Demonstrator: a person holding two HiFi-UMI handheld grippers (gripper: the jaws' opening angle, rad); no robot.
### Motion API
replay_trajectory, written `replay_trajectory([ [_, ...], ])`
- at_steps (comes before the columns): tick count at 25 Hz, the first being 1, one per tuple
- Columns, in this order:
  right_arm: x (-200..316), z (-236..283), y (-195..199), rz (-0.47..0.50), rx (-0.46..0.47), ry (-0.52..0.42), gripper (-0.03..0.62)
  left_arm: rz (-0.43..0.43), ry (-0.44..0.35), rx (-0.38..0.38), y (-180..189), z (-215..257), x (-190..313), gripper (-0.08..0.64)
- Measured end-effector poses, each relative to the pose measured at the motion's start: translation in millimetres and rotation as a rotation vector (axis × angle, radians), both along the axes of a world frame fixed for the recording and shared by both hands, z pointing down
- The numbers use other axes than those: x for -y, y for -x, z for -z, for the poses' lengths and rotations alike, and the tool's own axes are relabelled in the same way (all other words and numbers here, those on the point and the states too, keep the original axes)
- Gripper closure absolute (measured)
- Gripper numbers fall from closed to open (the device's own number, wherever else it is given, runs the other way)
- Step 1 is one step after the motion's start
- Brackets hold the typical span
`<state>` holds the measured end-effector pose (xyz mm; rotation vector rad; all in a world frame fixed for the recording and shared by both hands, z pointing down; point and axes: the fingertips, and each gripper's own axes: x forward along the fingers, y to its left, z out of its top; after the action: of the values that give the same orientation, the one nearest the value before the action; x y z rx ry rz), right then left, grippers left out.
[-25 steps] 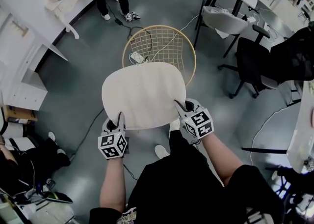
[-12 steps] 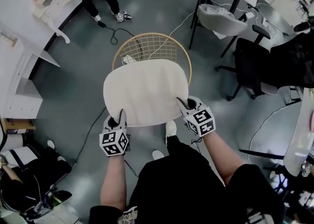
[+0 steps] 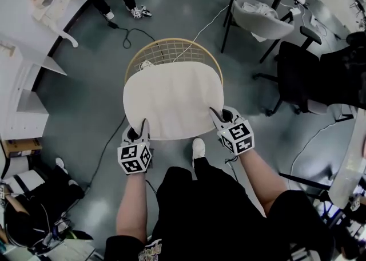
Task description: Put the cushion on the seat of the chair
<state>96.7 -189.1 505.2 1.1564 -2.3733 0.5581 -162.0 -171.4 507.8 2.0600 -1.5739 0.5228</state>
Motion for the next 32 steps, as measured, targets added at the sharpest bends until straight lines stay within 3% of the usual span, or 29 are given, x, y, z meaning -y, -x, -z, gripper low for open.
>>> replay_trajectory([
  [13,29.9,-59.4,-5.5,-0.058,-0.064,0.029,0.545,-0.062,0.050,0.011,-4.2,-61.7,41.7,0.440],
  [32,44.2,-243.0,29.9,-0.102,-0.162,0.158,0.541,-0.110,0.190,0.023,36.3,-243.9,60.3,0.430],
])
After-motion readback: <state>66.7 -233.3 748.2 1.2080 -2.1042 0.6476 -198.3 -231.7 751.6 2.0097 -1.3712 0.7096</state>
